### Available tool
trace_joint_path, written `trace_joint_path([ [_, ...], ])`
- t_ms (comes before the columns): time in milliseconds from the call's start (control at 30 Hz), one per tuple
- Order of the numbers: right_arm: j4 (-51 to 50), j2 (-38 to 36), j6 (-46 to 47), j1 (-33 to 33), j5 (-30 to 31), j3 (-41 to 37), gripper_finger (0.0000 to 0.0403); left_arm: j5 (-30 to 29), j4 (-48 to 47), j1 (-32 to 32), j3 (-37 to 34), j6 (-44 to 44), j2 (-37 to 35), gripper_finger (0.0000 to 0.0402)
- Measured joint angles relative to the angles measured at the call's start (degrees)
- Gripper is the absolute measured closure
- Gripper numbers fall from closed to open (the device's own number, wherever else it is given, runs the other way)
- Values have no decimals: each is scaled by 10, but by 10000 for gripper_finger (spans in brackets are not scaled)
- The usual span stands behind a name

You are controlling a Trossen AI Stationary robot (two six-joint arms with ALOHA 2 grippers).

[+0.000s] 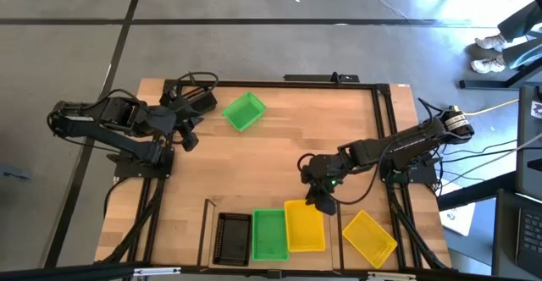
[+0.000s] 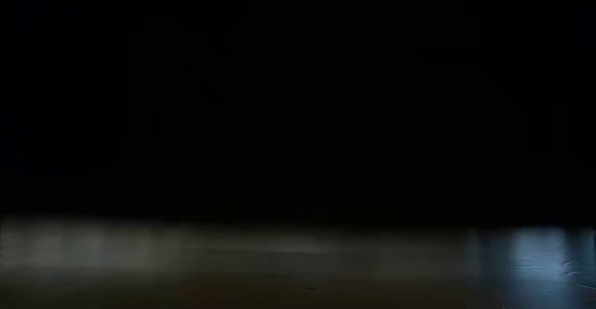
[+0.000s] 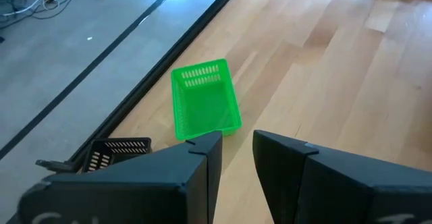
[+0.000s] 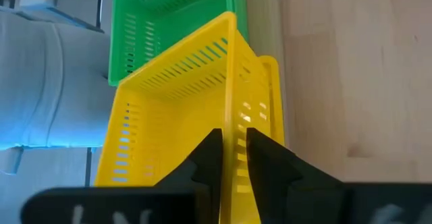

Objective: Stack baskets on shelf by color
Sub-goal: Stack the left yellow basket on top of the yellow basket on the shelf

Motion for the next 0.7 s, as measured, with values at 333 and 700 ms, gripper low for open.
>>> trace_joint_path([
  [333, 3, 0, 10, 20, 0, 0, 351, 0, 0, 0, 0, 21, 0, 324],
  [700, 51, 0, 27, 22, 0, 0, 318, 0, 0, 0, 0, 28, 0, 324],
])
